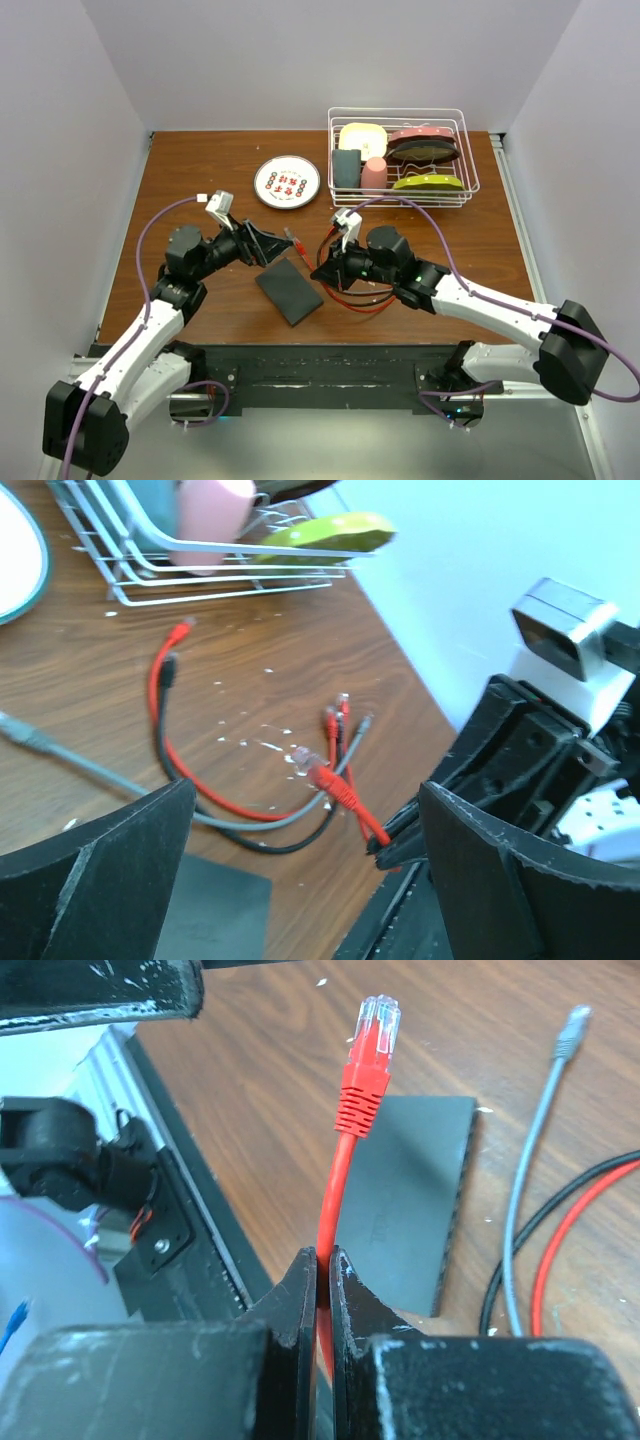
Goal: Insert the plug into the switch port
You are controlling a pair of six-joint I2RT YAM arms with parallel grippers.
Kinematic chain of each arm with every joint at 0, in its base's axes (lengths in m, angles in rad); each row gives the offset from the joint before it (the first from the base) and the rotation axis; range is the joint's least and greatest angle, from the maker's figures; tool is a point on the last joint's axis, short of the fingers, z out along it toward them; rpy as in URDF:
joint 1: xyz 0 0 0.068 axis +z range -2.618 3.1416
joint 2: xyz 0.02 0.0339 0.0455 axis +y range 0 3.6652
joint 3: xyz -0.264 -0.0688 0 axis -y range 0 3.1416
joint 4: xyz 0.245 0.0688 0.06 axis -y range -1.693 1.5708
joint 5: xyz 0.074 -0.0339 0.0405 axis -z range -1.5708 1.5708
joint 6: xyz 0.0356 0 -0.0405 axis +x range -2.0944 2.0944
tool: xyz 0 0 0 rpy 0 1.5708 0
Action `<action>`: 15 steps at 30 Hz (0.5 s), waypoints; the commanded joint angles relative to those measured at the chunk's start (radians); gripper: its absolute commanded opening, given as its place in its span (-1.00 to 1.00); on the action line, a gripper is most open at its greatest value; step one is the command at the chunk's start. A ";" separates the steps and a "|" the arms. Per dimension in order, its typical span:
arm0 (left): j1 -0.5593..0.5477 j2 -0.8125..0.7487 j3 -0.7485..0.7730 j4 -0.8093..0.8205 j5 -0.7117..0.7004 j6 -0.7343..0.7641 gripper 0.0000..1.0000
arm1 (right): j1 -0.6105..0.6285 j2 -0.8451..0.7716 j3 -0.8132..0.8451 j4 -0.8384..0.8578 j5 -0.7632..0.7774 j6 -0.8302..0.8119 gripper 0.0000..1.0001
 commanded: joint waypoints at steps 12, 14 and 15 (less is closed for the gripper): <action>-0.099 0.125 -0.005 0.293 0.063 -0.155 0.56 | 0.004 -0.060 0.019 0.077 -0.114 -0.006 -1.00; -0.102 0.131 -0.007 0.308 0.055 -0.167 0.39 | 0.006 -0.065 0.019 0.074 -0.125 -0.007 -1.00; -0.107 0.133 -0.007 0.316 0.047 -0.171 0.37 | 0.006 -0.066 0.019 0.072 -0.130 -0.009 -1.00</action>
